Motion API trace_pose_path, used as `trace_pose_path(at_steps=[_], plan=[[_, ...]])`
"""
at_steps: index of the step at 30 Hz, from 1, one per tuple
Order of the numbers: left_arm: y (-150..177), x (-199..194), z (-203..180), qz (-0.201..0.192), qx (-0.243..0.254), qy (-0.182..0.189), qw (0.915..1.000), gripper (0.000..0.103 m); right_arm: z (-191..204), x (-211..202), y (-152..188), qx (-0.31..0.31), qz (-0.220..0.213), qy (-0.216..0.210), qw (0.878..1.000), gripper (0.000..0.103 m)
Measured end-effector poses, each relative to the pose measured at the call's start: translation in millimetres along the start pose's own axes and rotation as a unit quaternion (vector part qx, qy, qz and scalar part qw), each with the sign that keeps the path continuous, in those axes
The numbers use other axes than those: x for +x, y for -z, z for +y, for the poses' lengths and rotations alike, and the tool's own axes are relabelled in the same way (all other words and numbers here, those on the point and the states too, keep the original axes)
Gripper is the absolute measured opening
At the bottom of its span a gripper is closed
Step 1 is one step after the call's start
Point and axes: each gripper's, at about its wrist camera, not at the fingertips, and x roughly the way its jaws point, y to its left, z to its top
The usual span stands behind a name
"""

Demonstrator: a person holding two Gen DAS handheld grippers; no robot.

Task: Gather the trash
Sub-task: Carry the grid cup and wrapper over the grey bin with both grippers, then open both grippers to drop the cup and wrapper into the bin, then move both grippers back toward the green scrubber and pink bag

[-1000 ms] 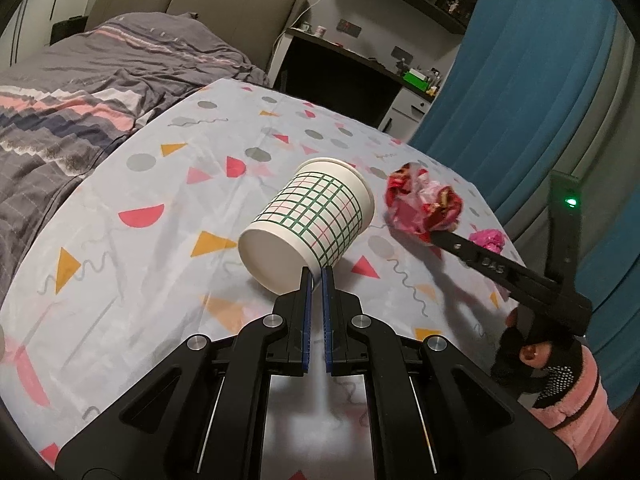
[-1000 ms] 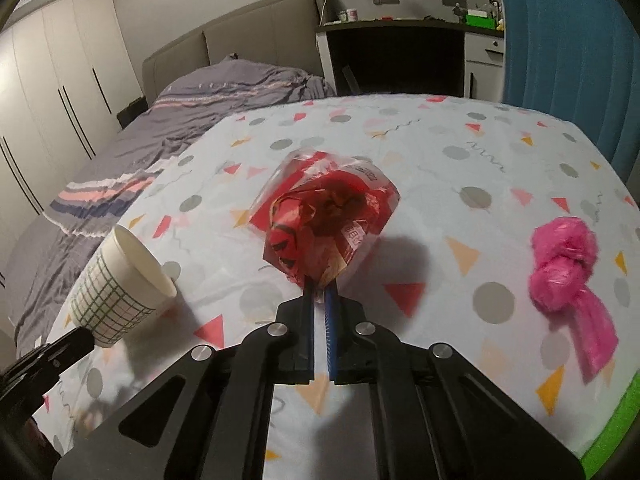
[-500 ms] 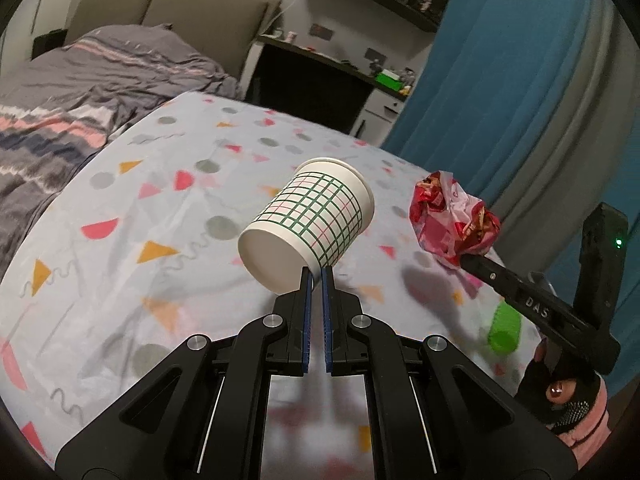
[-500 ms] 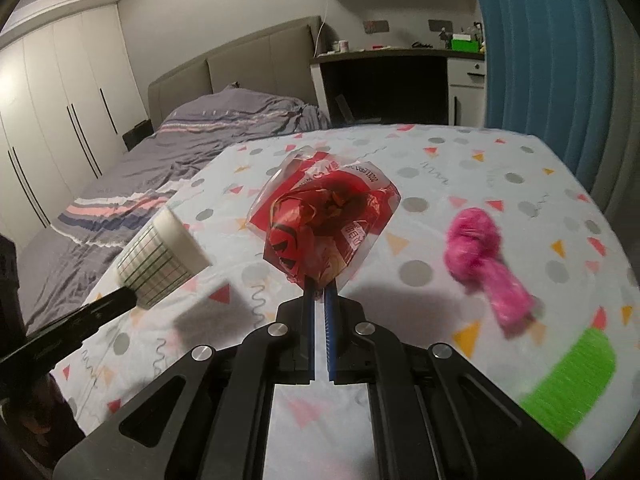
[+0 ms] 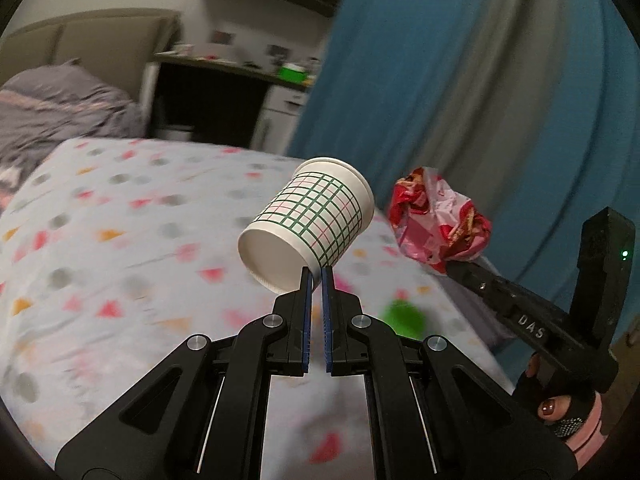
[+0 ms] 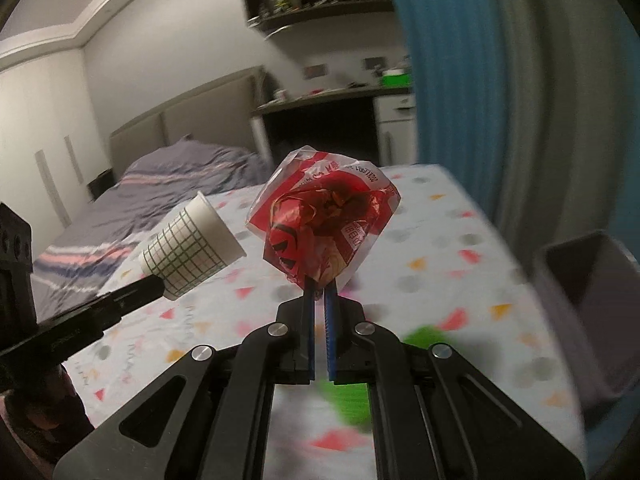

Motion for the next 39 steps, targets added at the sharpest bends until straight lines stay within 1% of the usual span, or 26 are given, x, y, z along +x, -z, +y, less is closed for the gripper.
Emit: trace_pose_path(at_steps=[2, 4, 7, 8, 10, 11, 13, 17, 19, 22, 24, 25, 26, 29, 30, 31, 32, 33, 34, 36, 37, 38, 39], plan=[[-5, 18, -31, 0.005, 0.018, 0.025, 0.9995, 0.004, -26, -13, -1, 0.01, -0.01, 0.025, 1.0, 0.005], [-8, 36, -60, 0.013, 0.028, 0.052, 0.9982, 0.004, -62, -28, 2, 0.029, -0.017, 0.057, 0.998, 0.005], [-8, 71, -108, 0.032, 0.042, 0.094, 0.9942, 0.004, -105, -44, 8, 0.052, -0.021, 0.1, 0.993, 0.005], [-7, 80, -121, 0.037, 0.048, 0.104, 0.9928, 0.004, -125, -51, 12, 0.061, -0.022, 0.123, 0.99, 0.005], [-3, 104, -153, 0.052, 0.06, 0.124, 0.9892, 0.004, -151, -56, 18, 0.074, -0.018, 0.148, 0.986, 0.005], [0, 113, -164, 0.058, 0.063, 0.131, 0.9876, 0.004, -170, -59, 24, 0.087, -0.01, 0.164, 0.982, 0.005], [7, 139, -191, 0.078, 0.072, 0.145, 0.9837, 0.004, -192, -60, 32, 0.101, 0.0, 0.184, 0.978, 0.005], [23, 184, -229, 0.117, 0.079, 0.161, 0.9768, 0.004, -231, -57, 53, 0.122, 0.028, 0.203, 0.971, 0.005], [32, 205, -246, 0.14, 0.084, 0.166, 0.9726, 0.003, -243, -57, 58, 0.128, 0.036, 0.204, 0.97, 0.005], [43, 223, -266, 0.159, 0.097, 0.171, 0.9676, 0.003, -255, -54, 64, 0.138, 0.044, 0.204, 0.968, 0.006], [48, 230, -273, 0.165, 0.1, 0.176, 0.9652, 0.003, -261, -53, 66, 0.143, 0.046, 0.203, 0.968, 0.006], [51, 235, -276, 0.17, 0.1, 0.178, 0.9642, 0.003, -262, -54, 68, 0.145, 0.046, 0.202, 0.968, 0.009], [53, 237, -278, 0.174, 0.097, 0.18, 0.9633, 0.003, -264, -54, 69, 0.147, 0.045, 0.199, 0.968, 0.016], [59, 241, -278, 0.183, 0.088, 0.179, 0.9626, 0.004, -266, -52, 71, 0.148, 0.045, 0.197, 0.968, 0.022], [60, 240, -276, 0.183, 0.087, 0.178, 0.9628, 0.007, -267, -54, 72, 0.148, 0.045, 0.198, 0.968, 0.025], [60, 236, -273, 0.181, 0.087, 0.17, 0.9649, 0.017, -268, -57, 73, 0.148, 0.043, 0.199, 0.968, 0.031], [59, 233, -270, 0.175, 0.088, 0.163, 0.967, 0.025, -269, -58, 73, 0.15, 0.039, 0.199, 0.968, 0.041], [59, 227, -266, 0.166, 0.087, 0.157, 0.9695, 0.047, -270, -61, 74, 0.154, 0.034, 0.201, 0.967, 0.045], [56, 222, -257, 0.154, 0.085, 0.151, 0.9728, 0.066, -270, -65, 74, 0.157, 0.028, 0.202, 0.966, 0.05], [54, 204, -237, 0.126, 0.08, 0.127, 0.9806, 0.075, -270, -71, 76, 0.162, 0.02, 0.203, 0.965, 0.053], [54, 192, -228, 0.115, 0.079, 0.111, 0.9839, 0.077, -270, -72, 76, 0.164, 0.017, 0.202, 0.965, 0.058], [54, 183, -221, 0.108, 0.079, 0.101, 0.9858, 0.079, -266, -76, 77, 0.166, 0.011, 0.201, 0.965, 0.061], [54, 172, -211, 0.1, 0.081, 0.081, 0.9884, 0.083, -264, -78, 78, 0.166, 0.007, 0.198, 0.966, 0.062]])
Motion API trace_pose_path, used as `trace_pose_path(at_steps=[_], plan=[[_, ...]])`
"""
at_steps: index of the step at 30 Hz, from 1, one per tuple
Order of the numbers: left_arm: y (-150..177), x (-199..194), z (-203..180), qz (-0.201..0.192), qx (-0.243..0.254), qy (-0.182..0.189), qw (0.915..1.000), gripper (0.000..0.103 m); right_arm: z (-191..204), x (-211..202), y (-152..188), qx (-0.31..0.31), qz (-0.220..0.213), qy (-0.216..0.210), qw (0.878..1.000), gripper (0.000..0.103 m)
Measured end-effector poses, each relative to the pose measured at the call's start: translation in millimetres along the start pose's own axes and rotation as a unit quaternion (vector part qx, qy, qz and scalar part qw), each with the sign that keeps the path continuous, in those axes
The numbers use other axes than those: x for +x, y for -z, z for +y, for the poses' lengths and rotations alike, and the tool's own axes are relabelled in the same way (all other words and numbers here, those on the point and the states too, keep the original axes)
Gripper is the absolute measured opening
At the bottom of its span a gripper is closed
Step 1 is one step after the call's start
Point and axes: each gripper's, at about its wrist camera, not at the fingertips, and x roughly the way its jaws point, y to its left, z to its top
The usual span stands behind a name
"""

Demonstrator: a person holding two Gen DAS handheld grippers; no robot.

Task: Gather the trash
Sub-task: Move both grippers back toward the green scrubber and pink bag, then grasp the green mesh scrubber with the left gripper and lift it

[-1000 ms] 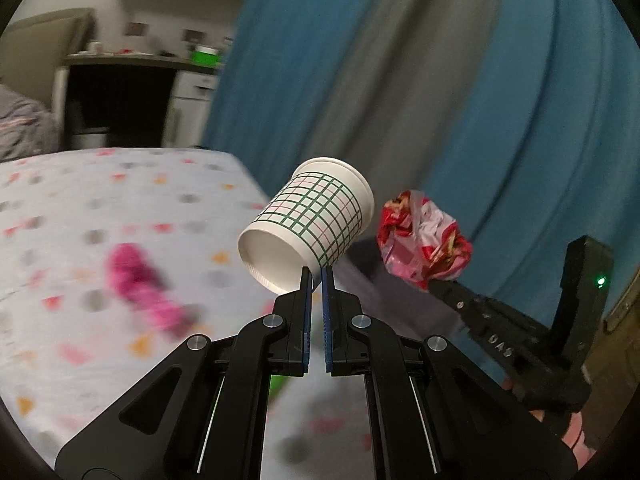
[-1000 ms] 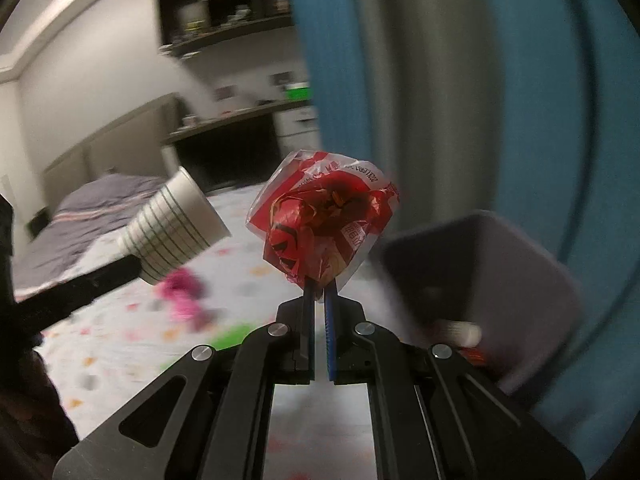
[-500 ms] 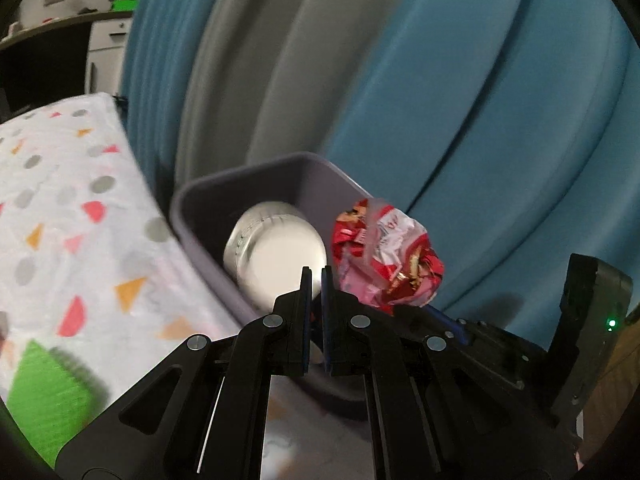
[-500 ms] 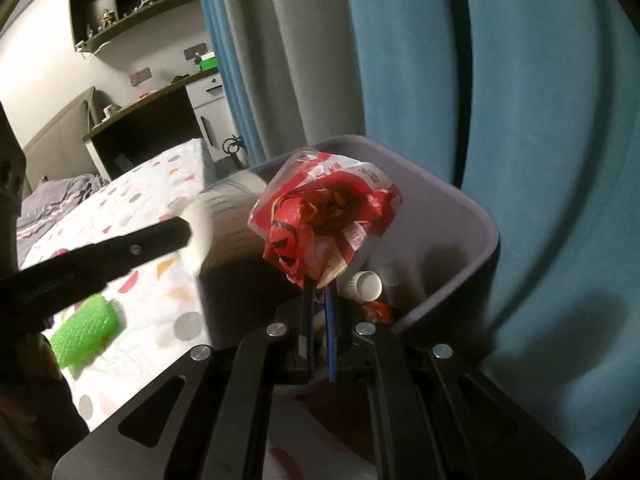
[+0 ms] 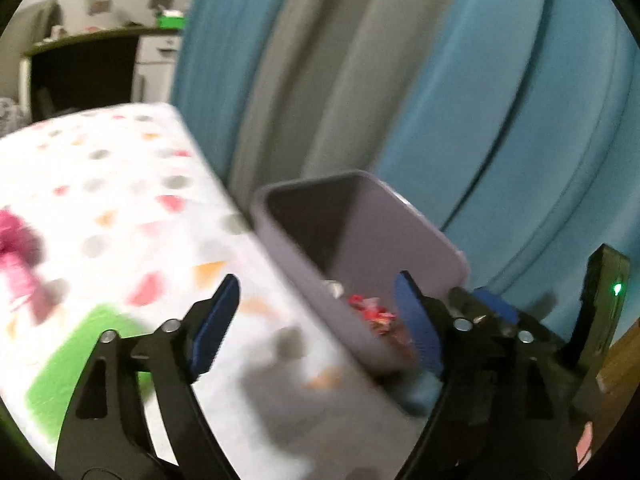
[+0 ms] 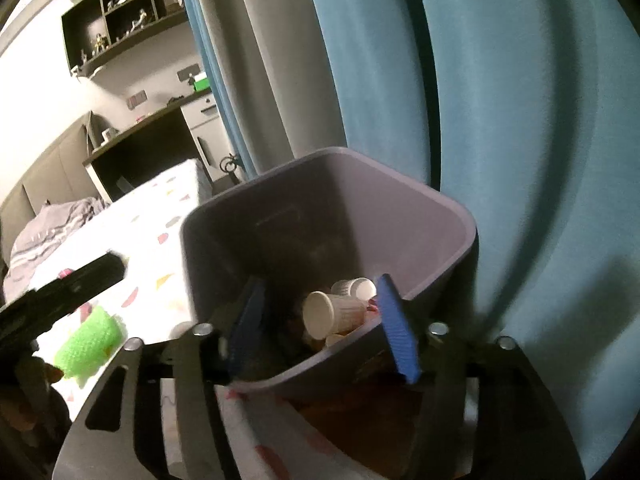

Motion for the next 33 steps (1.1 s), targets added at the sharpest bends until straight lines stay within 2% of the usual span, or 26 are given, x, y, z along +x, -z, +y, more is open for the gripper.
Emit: trace_pose_path(at_steps=[3, 5, 10, 14, 21, 23, 25, 26, 28, 29, 31, 33], plan=[[11, -32, 24, -0.022, 0.004, -0.059, 0.998, 0.088, 8, -8, 1, -0.004, -0.009, -0.01, 1.0, 0.067], [19, -49, 44, -0.026, -0.006, -0.084, 0.9961, 0.089, 17, -13, 4, -0.006, -0.012, -0.019, 1.0, 0.068], [41, -74, 95, -0.008, -0.027, -0.141, 0.9896, 0.09, 41, -18, 12, -0.013, -0.012, -0.051, 0.999, 0.071], [52, -83, 121, 0.007, -0.053, -0.145, 0.988, 0.09, 66, -17, 21, -0.031, -0.001, -0.071, 0.997, 0.072], [53, -59, 123, 0.03, -0.055, -0.128, 0.9897, 0.09, 88, -21, 28, -0.051, 0.012, -0.076, 0.996, 0.072], [53, -50, 123, 0.042, -0.054, -0.124, 0.9899, 0.083, 90, -21, 29, -0.052, 0.014, -0.073, 0.996, 0.072], [56, -44, 122, 0.057, -0.05, -0.112, 0.9908, 0.06, 91, -20, 29, -0.055, 0.017, -0.07, 0.996, 0.072], [57, -41, 121, 0.061, -0.049, -0.109, 0.9909, 0.056, 92, -19, 30, -0.055, 0.018, -0.068, 0.996, 0.072], [61, -38, 120, 0.062, -0.044, -0.105, 0.9916, 0.04, 96, -18, 31, -0.058, 0.021, -0.066, 0.996, 0.072], [61, -38, 120, 0.06, -0.044, -0.103, 0.9918, 0.035, 99, -17, 31, -0.06, 0.022, -0.067, 0.996, 0.072], [61, -44, 122, 0.05, -0.046, -0.094, 0.9933, 0.015, 106, -17, 32, -0.066, 0.023, -0.07, 0.995, 0.072], [60, -53, 125, 0.038, -0.051, -0.089, 0.994, 0.012, 116, -15, 32, -0.074, 0.026, -0.075, 0.994, 0.072]])
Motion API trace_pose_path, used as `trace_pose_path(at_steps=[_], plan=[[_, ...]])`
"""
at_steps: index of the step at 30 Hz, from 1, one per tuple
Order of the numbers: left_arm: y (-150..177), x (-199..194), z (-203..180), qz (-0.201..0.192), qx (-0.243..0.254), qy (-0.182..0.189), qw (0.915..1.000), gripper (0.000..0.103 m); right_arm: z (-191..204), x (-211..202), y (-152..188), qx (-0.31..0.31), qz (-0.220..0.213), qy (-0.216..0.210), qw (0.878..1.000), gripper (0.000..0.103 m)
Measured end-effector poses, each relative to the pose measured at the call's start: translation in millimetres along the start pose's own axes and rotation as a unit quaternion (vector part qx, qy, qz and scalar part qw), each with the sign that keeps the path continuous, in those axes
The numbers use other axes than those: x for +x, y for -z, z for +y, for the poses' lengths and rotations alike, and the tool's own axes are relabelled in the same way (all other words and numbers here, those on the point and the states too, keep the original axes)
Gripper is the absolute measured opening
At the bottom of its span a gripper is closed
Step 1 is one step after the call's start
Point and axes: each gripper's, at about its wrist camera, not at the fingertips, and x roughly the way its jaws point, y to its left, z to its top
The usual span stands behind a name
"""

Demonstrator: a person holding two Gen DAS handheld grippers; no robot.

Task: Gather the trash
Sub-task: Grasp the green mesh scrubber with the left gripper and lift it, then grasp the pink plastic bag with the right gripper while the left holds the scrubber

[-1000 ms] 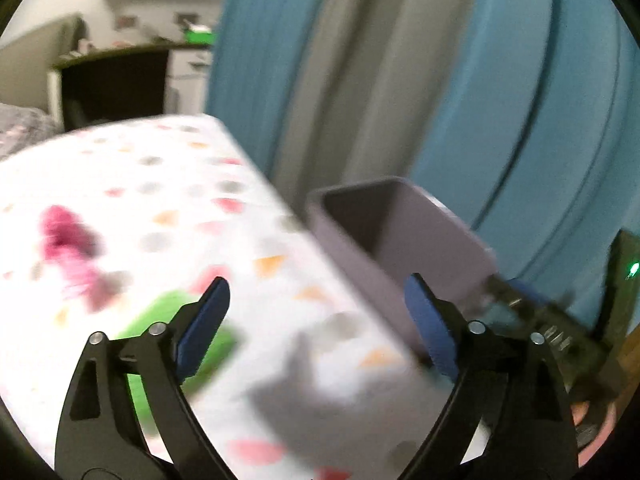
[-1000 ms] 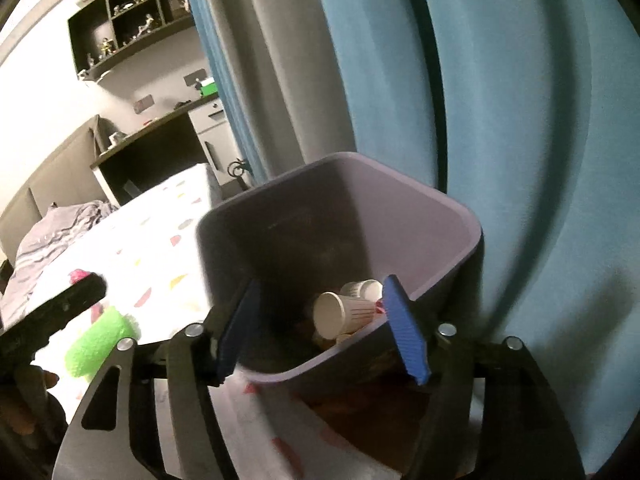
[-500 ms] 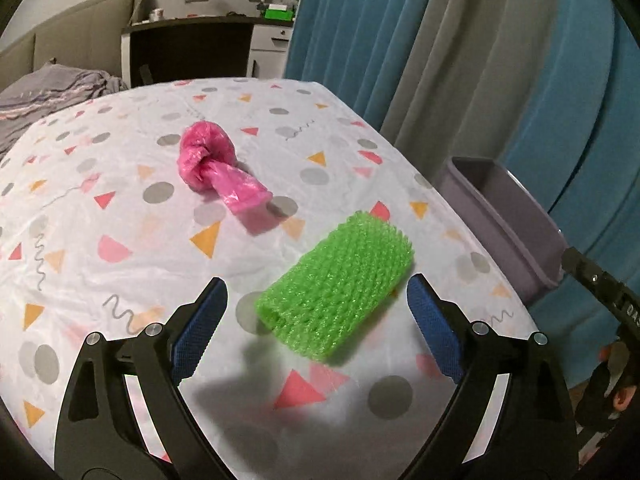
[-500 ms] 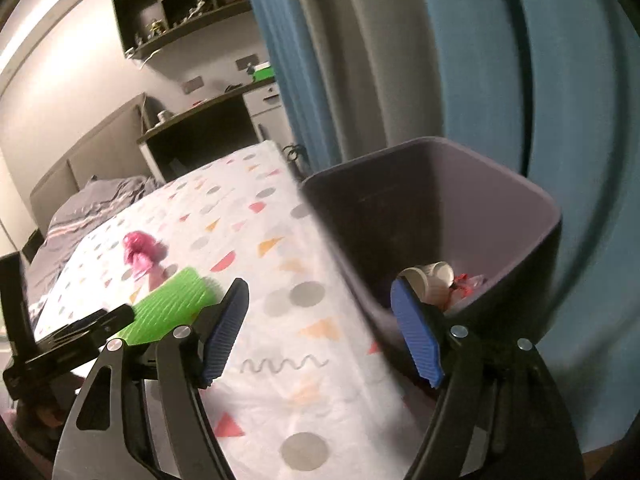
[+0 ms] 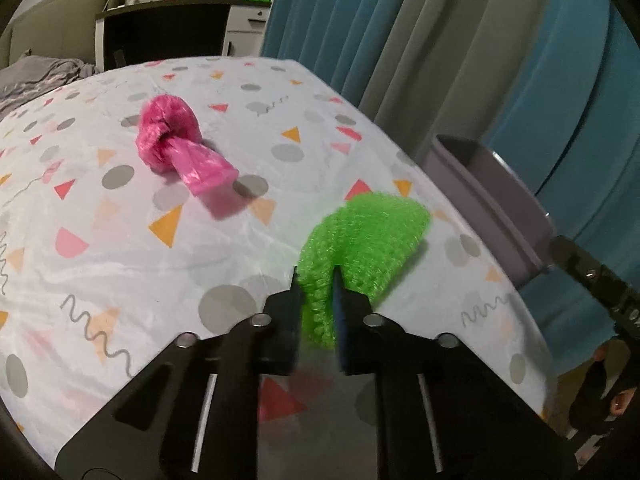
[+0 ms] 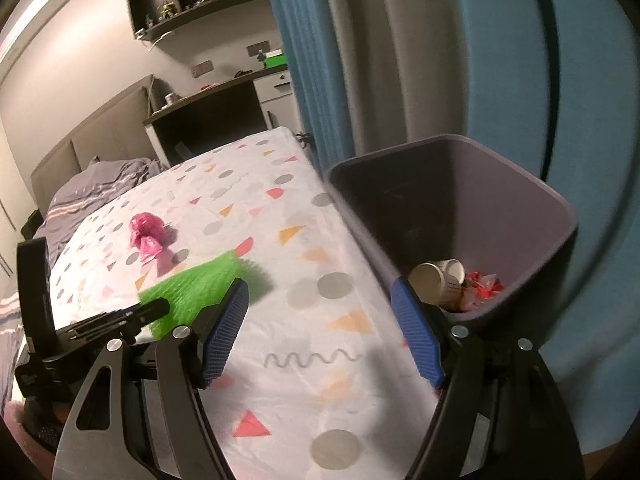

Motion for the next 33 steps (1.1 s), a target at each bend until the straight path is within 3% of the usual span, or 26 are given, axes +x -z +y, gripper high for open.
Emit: trace_pose_path(at_steps=[5, 10, 14, 19, 24, 27, 31, 33], plan=[[1, -40, 27, -0.051, -0.038, -0.023, 0.9977, 0.011, 33, 12, -5, -0.027, 0.005, -0.02, 0.999, 0.072], [4, -83, 70, -0.092, -0.075, -0.09, 0.9889, 0.011, 79, 35, -12, -0.065, 0.015, -0.044, 0.997, 0.072], [4, -105, 102, -0.111, -0.095, -0.141, 0.9792, 0.011, 124, 64, -18, -0.103, 0.032, -0.066, 0.992, 0.072], [7, -122, 134, -0.119, -0.123, -0.155, 0.9729, 0.011, 175, 116, -20, -0.145, 0.053, -0.069, 0.986, 0.071], [7, -126, 146, -0.119, -0.128, -0.156, 0.9721, 0.011, 196, 150, -19, -0.153, 0.089, -0.069, 0.982, 0.06], [8, -124, 149, -0.115, -0.129, -0.152, 0.9731, 0.011, 202, 157, -19, -0.156, 0.101, -0.072, 0.98, 0.045], [9, -120, 148, -0.11, -0.127, -0.148, 0.9745, 0.011, 205, 159, -16, -0.163, 0.112, -0.075, 0.977, 0.017], [9, -118, 145, -0.109, -0.126, -0.146, 0.9752, 0.011, 204, 158, -14, -0.166, 0.113, -0.076, 0.977, 0.011]])
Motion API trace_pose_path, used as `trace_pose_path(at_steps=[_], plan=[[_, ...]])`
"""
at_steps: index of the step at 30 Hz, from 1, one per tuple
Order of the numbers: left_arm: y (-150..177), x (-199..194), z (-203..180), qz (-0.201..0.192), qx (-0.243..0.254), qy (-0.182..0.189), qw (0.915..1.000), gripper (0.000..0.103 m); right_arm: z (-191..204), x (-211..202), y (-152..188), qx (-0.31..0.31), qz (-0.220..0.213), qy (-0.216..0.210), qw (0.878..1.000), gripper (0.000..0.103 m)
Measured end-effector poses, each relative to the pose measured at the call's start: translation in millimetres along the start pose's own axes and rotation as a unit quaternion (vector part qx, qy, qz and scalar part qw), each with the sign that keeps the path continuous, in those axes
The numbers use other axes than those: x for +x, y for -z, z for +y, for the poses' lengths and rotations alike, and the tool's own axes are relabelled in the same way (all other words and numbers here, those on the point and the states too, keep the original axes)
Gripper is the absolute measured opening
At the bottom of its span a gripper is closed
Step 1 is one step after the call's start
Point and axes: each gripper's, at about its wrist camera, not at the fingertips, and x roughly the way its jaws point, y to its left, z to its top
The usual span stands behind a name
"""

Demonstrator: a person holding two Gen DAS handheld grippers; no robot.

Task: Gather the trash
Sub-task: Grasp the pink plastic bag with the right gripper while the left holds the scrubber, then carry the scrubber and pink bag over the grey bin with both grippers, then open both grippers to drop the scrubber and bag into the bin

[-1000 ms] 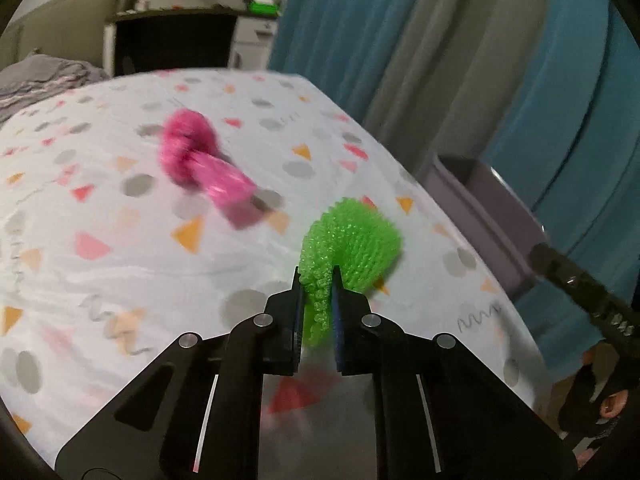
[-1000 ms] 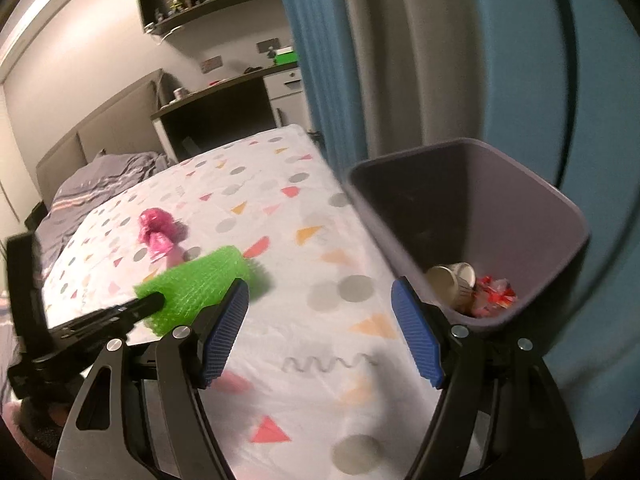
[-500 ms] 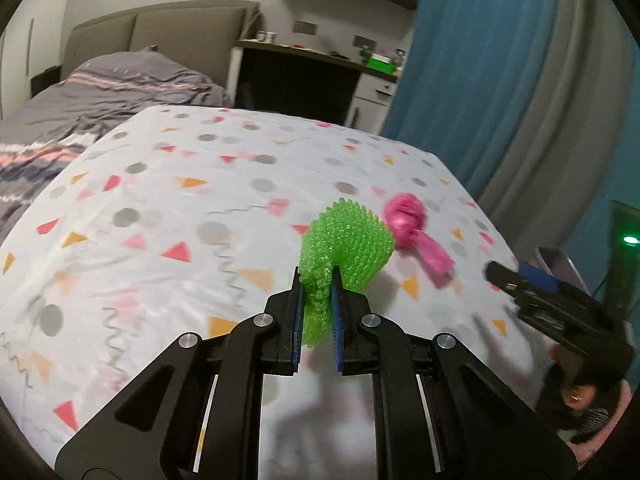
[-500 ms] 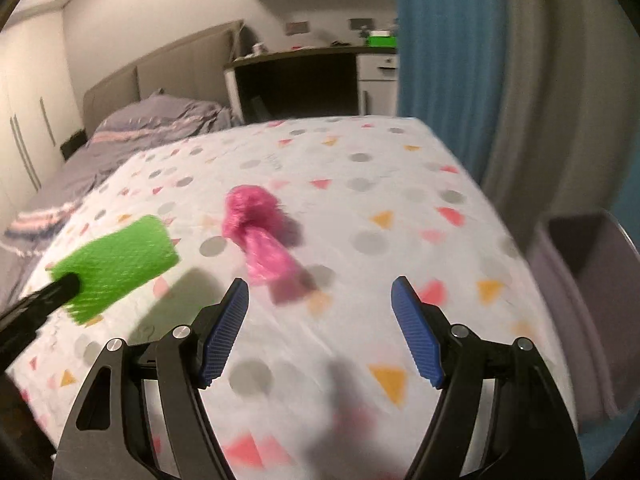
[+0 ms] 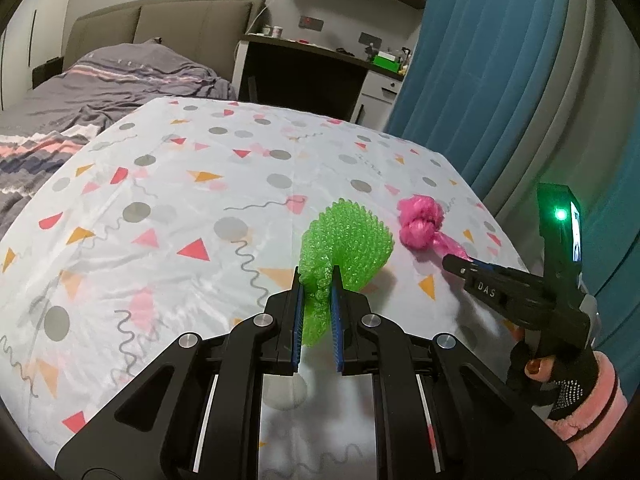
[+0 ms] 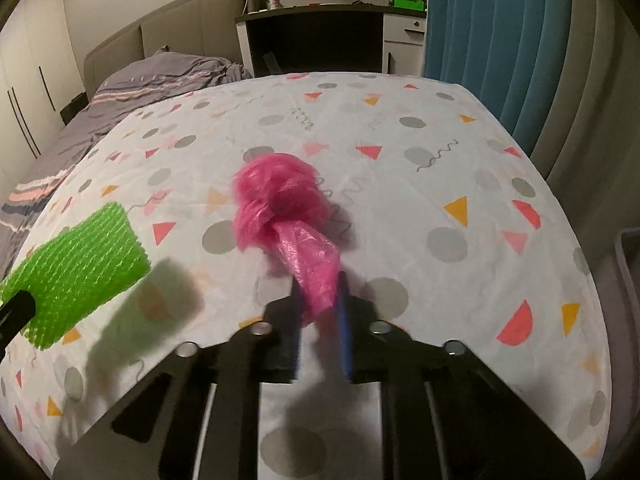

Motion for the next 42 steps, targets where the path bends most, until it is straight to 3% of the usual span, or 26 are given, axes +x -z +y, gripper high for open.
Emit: trace_pose_path(at_steps=[1, 7, 12, 17, 23, 27, 31, 42], plan=[[1, -1, -2, 0.0, 0.002, 0.002, 1.0, 0.011, -1, -3, 2, -0.002, -0.002, -0.001, 1.0, 0.006], [-1, -6, -30, -0.005, 0.024, 0.014, 0.9996, 0.011, -20, -40, 11, 0.014, -0.039, -0.005, 0.999, 0.004], [-4, -11, -88, -0.006, 0.064, 0.06, 0.9962, 0.011, -64, -93, 24, 0.056, -0.086, 0.006, 0.995, 0.004], [-3, -5, -177, -0.001, 0.122, 0.126, 0.9845, 0.011, -128, -152, 45, 0.111, -0.134, 0.048, 0.983, 0.004], [7, 5, -285, 0.005, 0.17, 0.204, 0.9642, 0.011, -201, -206, 77, 0.156, -0.163, 0.135, 0.965, 0.004], [17, 16, -340, 0.008, 0.188, 0.232, 0.9542, 0.011, -229, -218, 92, 0.174, -0.162, 0.165, 0.957, 0.004], [28, 33, -376, 0.021, 0.199, 0.242, 0.9493, 0.011, -252, -224, 104, 0.187, -0.16, 0.185, 0.952, 0.004], [44, 66, -407, 0.044, 0.215, 0.246, 0.9443, 0.015, -276, -202, 110, 0.202, -0.139, 0.186, 0.952, 0.004]])
